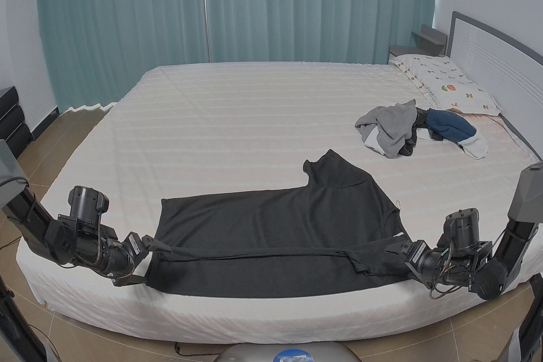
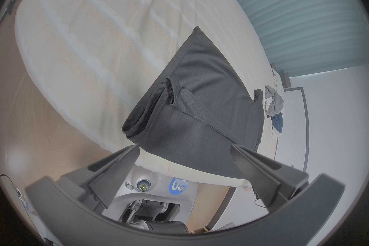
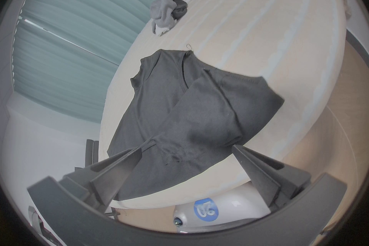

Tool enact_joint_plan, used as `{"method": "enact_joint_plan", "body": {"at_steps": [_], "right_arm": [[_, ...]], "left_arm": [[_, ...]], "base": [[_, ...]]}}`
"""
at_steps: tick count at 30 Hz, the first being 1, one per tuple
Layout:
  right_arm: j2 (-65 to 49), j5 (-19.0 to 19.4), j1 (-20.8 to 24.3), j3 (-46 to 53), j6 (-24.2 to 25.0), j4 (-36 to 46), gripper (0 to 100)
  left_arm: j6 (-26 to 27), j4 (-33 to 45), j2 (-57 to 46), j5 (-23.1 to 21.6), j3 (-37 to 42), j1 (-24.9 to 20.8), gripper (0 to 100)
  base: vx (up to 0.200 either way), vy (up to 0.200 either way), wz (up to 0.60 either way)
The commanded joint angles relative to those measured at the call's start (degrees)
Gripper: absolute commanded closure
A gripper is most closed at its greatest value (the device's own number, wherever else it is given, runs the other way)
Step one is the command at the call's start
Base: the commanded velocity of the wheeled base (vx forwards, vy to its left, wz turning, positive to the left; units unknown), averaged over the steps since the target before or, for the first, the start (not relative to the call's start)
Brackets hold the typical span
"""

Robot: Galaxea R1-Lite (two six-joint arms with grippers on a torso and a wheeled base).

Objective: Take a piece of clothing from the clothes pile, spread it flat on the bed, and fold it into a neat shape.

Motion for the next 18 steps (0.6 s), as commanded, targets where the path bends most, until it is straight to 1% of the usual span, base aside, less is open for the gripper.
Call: {"method": "enact_joint_plan", "body": {"at_steps": [1, 15, 18], "right_arm": [[-3.25, 0.06, -2.01, 1.58, -2.39, -0.18, 0], [2.64, -0.03, -2.28, -0.96, -6.96, -0.27, 0], [4.57, -0.12, -2.98, -1.49, -8.19, -0.35, 0]], "left_arm": [[-0.02, -0.10, 0.53, -0.01, -0.03, -0.02, 0], [0.06, -0.10, 0.53, -0.01, 0.05, -0.02, 0], [0.06, -0.01, 0.53, 0.08, 0.05, -0.02, 0]], "base": [[0.000, 0.000, 0.00], [0.000, 0.000, 0.00], [0.000, 0.000, 0.00]]}}
